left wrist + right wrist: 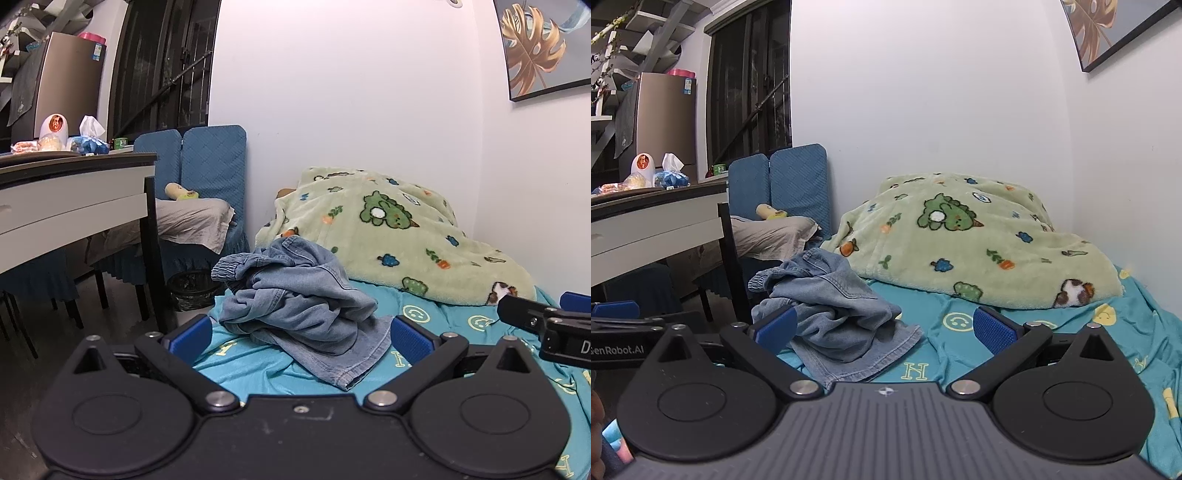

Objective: Fold clothes

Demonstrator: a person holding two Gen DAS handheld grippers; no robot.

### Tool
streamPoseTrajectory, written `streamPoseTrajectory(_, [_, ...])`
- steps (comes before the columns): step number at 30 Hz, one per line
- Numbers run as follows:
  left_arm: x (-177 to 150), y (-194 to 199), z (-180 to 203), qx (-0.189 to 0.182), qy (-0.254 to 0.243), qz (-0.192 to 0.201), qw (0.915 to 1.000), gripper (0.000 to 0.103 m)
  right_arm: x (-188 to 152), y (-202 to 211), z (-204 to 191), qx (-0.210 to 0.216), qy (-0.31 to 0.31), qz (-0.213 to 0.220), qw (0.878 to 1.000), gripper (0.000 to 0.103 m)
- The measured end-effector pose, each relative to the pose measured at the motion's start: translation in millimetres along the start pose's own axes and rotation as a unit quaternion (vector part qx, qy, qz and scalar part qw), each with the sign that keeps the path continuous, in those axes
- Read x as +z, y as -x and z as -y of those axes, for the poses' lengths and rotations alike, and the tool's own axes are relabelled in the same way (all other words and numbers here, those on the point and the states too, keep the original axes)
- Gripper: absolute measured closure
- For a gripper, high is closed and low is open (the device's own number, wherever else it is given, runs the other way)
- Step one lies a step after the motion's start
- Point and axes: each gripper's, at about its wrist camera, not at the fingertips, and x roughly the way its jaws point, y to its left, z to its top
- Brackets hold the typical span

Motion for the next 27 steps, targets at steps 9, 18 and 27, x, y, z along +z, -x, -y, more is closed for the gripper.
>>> streamPoseTrajectory(9, [-0.7, -0.2, 12.1, 0.006, -0.013, 0.001, 0.9999, 0.0, -5.4, -0.8, -2.9, 0.003, -0.013, -0.008, 1.0, 0.0])
streamPoseTrajectory(18, [0.1, -4.4, 7.7, 0.004, -0.013, -0.002, 0.9999, 0.0, -1.0, -0.6, 1.9, 0.01, -0.011, -0.009, 1.0, 0.0])
streamPoseTrajectory(27, [-4.0, -1.7, 4.8, 0.003, -0.004, -0.01, 0.9999, 0.0, -1.9, -1.4, 1.8, 0.011, -0.009, -0.013, 1.0, 0.0])
